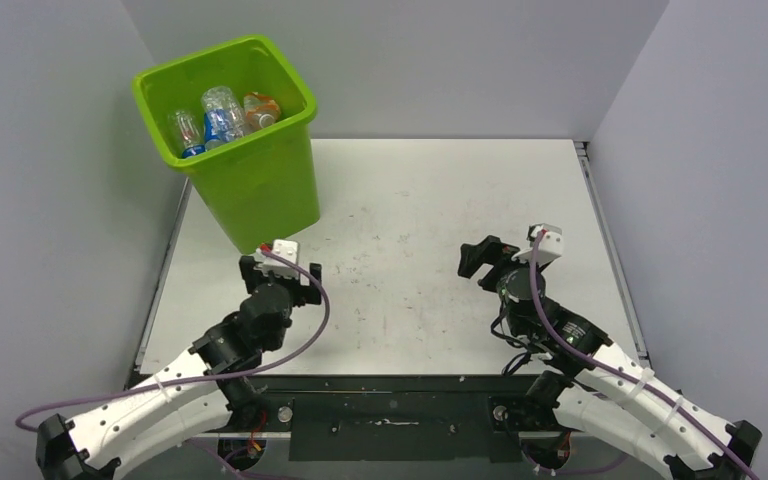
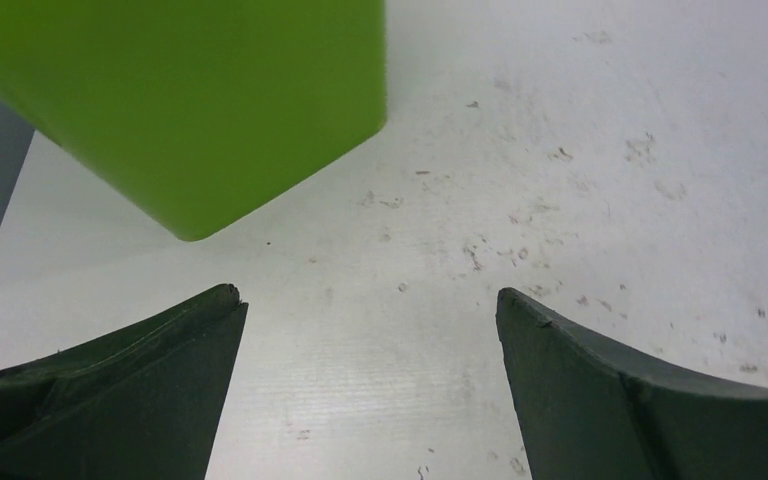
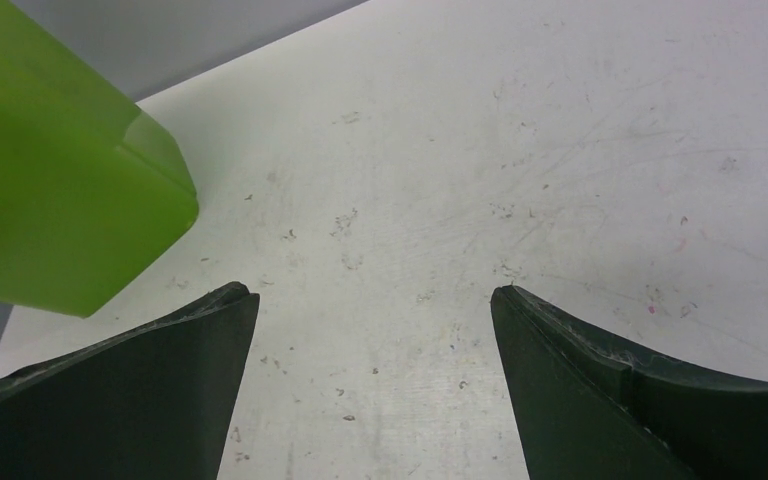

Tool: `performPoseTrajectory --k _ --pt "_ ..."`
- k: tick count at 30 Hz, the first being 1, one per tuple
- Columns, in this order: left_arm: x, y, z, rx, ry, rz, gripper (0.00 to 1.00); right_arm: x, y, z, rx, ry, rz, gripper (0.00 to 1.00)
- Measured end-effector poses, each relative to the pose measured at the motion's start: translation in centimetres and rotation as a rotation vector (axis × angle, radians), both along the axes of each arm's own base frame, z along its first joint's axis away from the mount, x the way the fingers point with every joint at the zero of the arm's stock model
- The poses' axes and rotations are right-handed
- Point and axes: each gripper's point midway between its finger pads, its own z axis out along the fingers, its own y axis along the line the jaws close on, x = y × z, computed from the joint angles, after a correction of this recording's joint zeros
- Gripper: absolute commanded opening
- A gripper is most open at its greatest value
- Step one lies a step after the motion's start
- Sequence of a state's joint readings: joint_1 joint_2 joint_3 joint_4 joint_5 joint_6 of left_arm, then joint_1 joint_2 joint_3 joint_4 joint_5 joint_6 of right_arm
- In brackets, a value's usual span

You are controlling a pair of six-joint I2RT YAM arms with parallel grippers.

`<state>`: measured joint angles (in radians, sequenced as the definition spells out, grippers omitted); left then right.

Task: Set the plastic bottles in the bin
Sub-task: Reset both arms

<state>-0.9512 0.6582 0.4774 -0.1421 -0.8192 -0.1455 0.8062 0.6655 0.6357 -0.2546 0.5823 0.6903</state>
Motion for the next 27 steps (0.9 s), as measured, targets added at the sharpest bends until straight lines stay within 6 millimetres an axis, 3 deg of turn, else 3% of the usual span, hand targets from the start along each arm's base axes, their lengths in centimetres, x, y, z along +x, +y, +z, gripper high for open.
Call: performPoseTrajectory --k 3,6,11,13,21,27 --pt "1.6 2.1 0.2 -0.079 -0.002 0.082 0.96 0.3 -0.3 -1.0 -0.028 0.016 -0.026 0.9" --pt "3.2 3.9 -1.0 -0.115 0.01 0.152 0.96 0.6 -0.4 -1.7 -0.055 0.028 -0.043 0.9" --pt "4.6 6.2 -6.7 -0.06 0.113 0.234 0.96 0.9 -0.1 -2.8 -0.087 0.056 -0.045 0.9" --pt "4.7 6.8 -8.0 -0.04 0.14 0.249 0.96 0.9 -0.1 -2.9 -0.088 0.057 -0.044 0.9" --pt "7.3 8.3 -5.8 -0.058 -0.012 0.304 0.96 0.6 -0.7 -3.9 -0.116 0.062 -0.047 0.9" --pt "7.9 12.9 -9.4 -0.064 0.016 0.434 0.96 0.9 -1.3 -4.4 -0.149 0.053 -0.062 0.9"
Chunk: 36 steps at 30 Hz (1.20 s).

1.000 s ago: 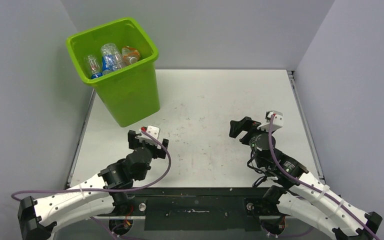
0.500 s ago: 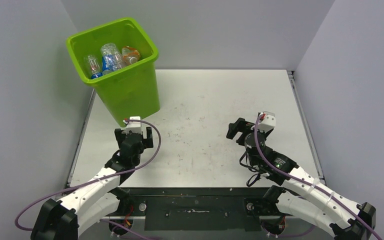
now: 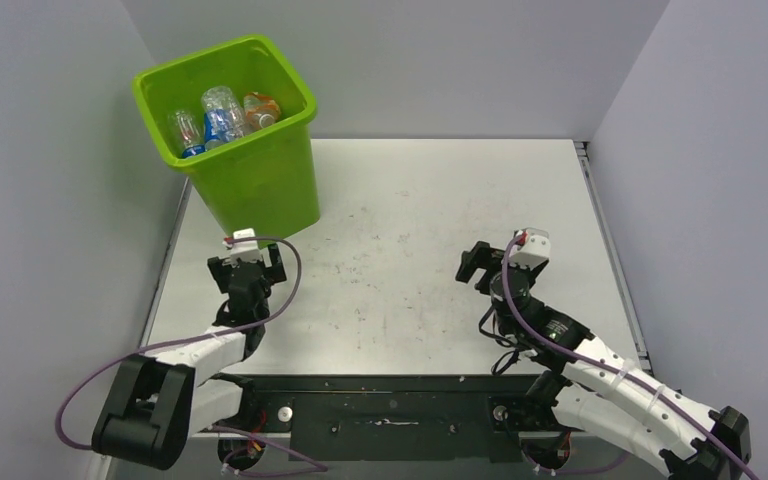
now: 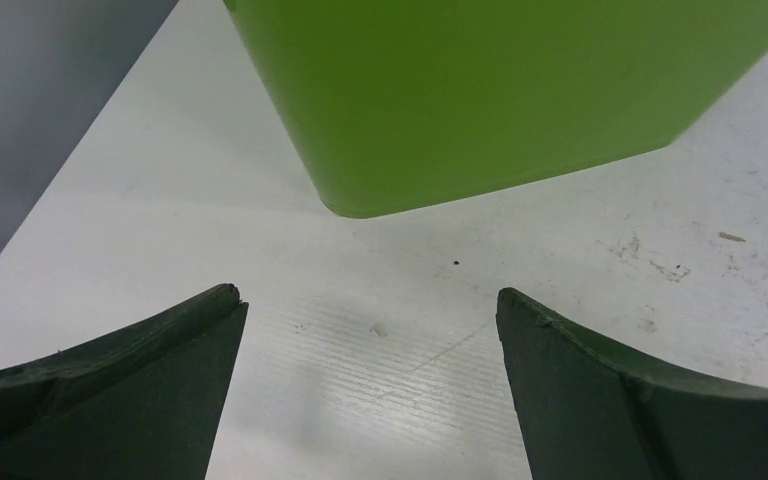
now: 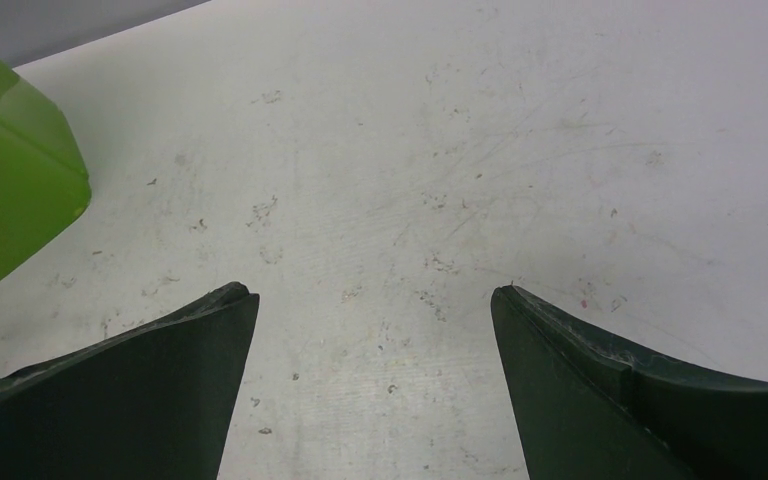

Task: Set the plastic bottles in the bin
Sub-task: Reset both arms

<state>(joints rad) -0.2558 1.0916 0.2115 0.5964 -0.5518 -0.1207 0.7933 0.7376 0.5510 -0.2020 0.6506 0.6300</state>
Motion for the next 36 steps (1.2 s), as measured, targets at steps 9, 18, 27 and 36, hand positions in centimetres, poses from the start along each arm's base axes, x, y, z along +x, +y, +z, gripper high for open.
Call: performPoseTrajectory --k 9,18,27,36 --pt "2.1 0.0 -0.9 0.024 -0.033 -0.025 0.96 3.8 -4.1 -2.0 -0.146 -0.014 -0.153 0.9" --pt "2.7 -0.3 -0.8 0.046 -0.106 -0.08 0.96 5.8 -12.3 -7.7 -0.371 0.031 -0.395 0.9" --pt "3.1 0.4 -1.3 0.034 -0.111 -0.059 0.96 4.4 -16.6 -12.0 -0.487 0.023 -0.52 0.9" --pt "3.1 0.4 -1.2 0.025 -0.114 -0.057 0.96 7.3 -15.8 -11.7 -0.46 -0.053 -0.423 0.9"
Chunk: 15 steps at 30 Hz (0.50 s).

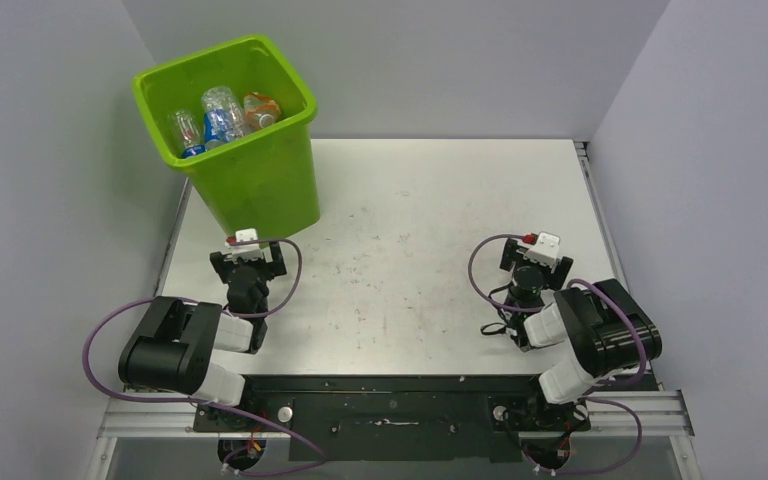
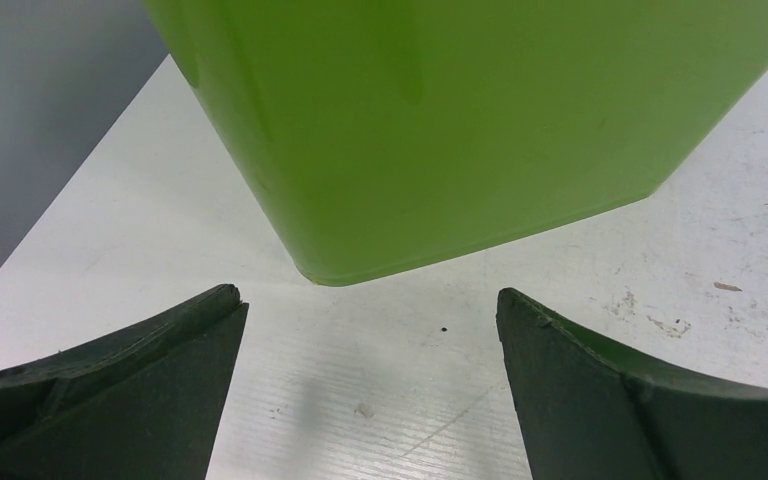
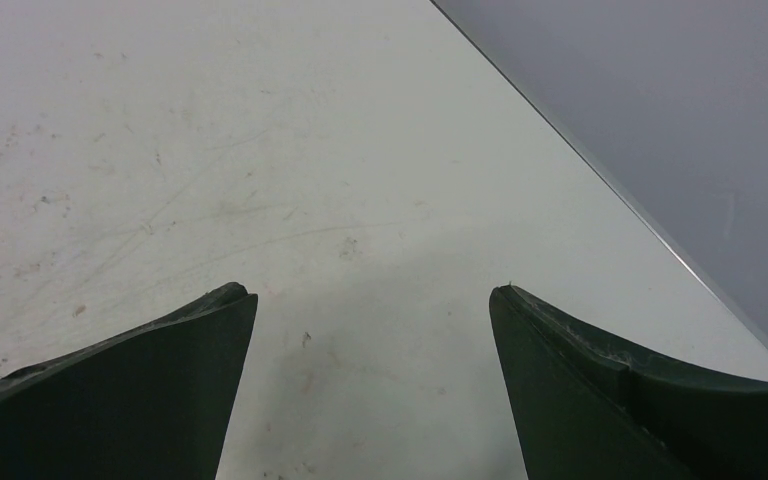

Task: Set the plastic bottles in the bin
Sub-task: Reset both arms

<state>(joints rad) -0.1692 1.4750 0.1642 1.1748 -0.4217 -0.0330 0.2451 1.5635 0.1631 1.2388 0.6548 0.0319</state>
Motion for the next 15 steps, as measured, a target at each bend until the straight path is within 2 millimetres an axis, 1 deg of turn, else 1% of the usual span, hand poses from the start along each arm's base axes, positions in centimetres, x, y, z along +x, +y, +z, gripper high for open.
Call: performPoseTrajectory --k 4,7,9,13,15 --pt "0.0 0.0 0.0 -0.004 -0.001 0.0 0.96 1.2 0.2 0.4 0.02 -0.032 0.058 0.9" --pt "0.1 0.0 0.1 -0.008 -0.002 0.002 0.96 1.0 0.7 -0.6 0.011 0.001 0.101 0.9" --pt "0.3 0.0 0.2 -0.009 -0.007 0.003 0.96 1.2 1.0 -0.9 0.01 0.015 0.12 0.9" --pt "0.4 0.0 0.4 -0.01 -0.01 0.003 0.96 2.4 0.8 -0.6 0.025 0.01 0.124 0.9" --pt "0.4 0.0 0.3 -0.011 -0.007 0.002 0.96 2.7 0.7 -0.4 0.031 0.003 0.124 0.9"
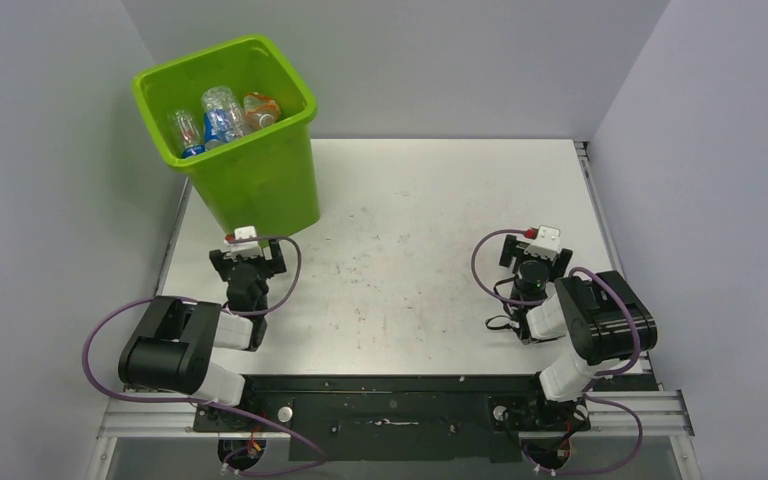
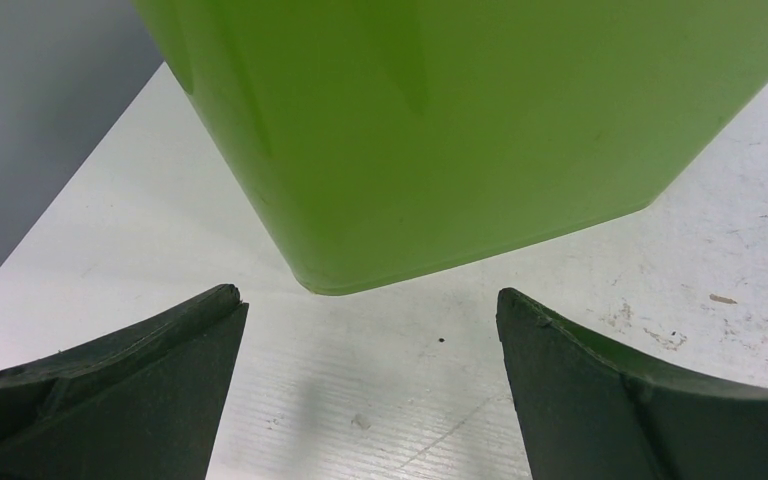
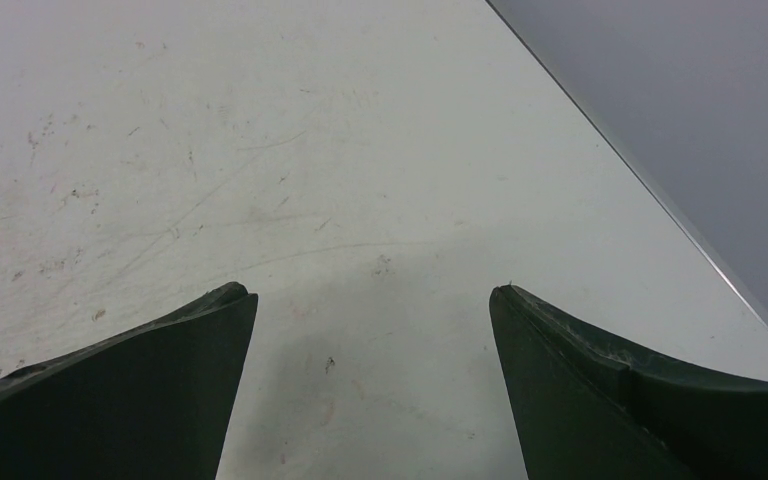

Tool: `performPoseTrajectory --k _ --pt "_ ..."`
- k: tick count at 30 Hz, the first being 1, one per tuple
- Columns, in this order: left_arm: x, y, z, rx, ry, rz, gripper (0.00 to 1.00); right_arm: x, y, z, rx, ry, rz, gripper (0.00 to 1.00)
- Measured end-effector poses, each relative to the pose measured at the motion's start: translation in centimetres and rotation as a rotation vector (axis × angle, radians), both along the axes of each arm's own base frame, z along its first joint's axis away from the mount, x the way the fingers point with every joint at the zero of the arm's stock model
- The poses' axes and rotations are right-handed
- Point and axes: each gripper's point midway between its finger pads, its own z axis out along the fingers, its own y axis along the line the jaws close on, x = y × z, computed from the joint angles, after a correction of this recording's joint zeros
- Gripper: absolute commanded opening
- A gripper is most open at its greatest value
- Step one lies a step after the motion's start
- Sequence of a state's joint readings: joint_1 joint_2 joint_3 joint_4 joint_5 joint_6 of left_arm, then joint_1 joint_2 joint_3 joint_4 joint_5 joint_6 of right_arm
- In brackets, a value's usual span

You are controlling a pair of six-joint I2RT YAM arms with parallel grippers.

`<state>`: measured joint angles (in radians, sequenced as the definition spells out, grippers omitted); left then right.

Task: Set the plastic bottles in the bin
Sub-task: Reset both arms

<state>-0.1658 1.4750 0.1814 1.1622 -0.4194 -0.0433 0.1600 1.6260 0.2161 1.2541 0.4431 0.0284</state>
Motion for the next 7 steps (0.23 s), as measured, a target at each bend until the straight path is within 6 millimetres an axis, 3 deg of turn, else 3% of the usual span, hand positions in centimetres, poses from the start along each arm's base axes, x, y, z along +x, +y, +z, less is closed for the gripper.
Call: performPoseTrajectory --k 7 --pt "0.24 0.2 0.0 -0.005 0.005 0.001 0.96 -0.06 0.22 -0.66 0.009 0.026 0.016 0.9"
